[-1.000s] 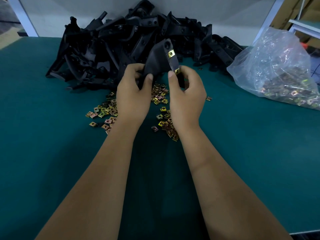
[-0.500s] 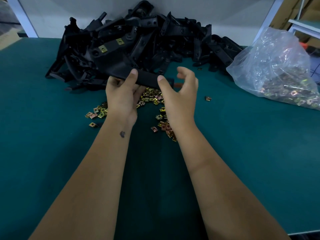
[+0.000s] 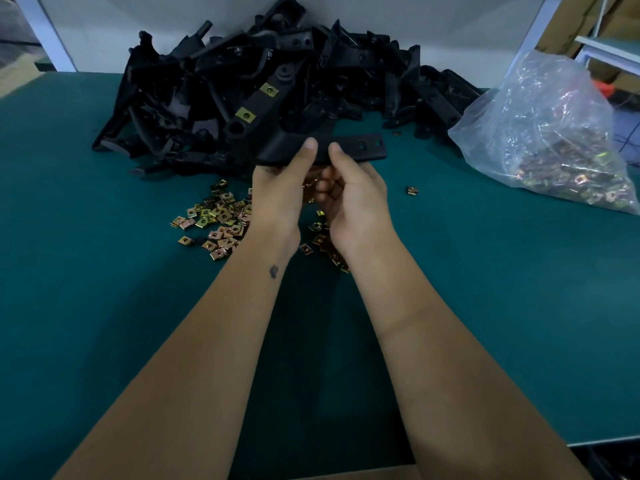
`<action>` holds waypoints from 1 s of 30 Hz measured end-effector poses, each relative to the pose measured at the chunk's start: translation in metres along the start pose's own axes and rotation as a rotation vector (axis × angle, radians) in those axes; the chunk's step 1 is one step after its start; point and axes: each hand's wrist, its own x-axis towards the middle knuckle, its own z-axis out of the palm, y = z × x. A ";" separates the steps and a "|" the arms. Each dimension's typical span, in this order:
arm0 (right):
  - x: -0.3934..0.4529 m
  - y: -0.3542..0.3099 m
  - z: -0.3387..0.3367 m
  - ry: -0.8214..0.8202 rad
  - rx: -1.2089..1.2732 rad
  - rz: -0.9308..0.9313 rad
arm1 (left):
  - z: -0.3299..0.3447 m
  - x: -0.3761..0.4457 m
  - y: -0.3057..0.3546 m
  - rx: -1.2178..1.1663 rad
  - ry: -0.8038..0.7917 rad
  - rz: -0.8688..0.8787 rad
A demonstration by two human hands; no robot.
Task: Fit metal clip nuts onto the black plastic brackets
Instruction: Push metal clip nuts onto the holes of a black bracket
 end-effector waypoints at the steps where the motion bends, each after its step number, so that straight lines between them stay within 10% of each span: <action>1: -0.001 -0.001 -0.001 0.006 0.005 -0.004 | 0.000 -0.001 0.000 -0.021 0.016 -0.017; 13: -0.021 -0.051 -0.047 0.303 0.055 -0.135 | 0.091 -0.044 -0.025 -0.023 0.004 -0.263; 30: -0.168 -0.158 -0.296 1.118 0.250 -0.658 | 0.270 -0.261 -0.144 0.105 -0.705 -0.754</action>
